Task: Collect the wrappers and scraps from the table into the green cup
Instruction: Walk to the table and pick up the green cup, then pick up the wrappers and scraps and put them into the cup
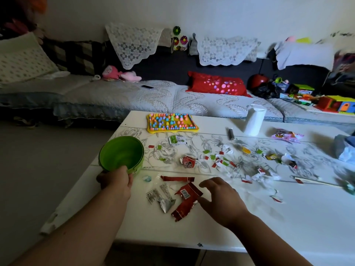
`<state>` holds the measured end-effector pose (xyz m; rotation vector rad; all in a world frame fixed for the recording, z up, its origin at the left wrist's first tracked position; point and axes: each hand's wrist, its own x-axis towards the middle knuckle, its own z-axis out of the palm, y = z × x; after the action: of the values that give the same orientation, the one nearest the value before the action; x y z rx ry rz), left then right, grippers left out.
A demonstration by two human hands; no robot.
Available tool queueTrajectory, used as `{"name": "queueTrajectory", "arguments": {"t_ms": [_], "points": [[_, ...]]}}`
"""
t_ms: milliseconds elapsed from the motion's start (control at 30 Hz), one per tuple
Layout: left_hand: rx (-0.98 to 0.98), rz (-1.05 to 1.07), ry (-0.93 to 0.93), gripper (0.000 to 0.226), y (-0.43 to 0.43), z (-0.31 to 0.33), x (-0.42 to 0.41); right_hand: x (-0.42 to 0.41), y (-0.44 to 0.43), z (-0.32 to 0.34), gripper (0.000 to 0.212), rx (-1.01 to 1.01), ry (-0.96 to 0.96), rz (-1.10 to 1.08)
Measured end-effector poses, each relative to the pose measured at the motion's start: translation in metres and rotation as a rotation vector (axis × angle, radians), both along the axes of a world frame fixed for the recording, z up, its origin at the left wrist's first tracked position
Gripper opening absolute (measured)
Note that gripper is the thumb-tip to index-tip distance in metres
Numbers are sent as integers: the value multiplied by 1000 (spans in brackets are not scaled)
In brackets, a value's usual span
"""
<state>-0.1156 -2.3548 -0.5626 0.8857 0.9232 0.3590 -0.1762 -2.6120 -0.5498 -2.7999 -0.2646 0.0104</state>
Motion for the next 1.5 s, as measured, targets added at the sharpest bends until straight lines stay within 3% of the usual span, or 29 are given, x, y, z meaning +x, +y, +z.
{"name": "queueTrajectory", "arguments": {"t_ms": [233,367,600,733,867,1067,1200,1333,1500], "points": [[-3,84,-140,55,13,5,-7,1,14,8,39,-3,-11,23],[-100,24,-224,53,23,7,-4,9,22,9,38,-32,-11,39],[-295,-135,-311,36,40,5,12,24,45,3,38,-30,16,54],[-458,-227,-306,13,47,-4,14,33,57,-2,35,-43,43,87],[-584,-310,-402,11,54,3,21,44,69,-7,37,-57,29,121],[-431,-314,-359,12,55,16,29,55,81,-15,39,-68,21,172],[-429,-255,-388,14,51,19,26,61,88,-18,42,-73,15,205],[-274,-245,-446,55,47,11,18,59,92,-16,42,-107,11,230],[-69,-188,-390,67,41,-2,-4,59,96,-10,69,-202,121,271]]}}
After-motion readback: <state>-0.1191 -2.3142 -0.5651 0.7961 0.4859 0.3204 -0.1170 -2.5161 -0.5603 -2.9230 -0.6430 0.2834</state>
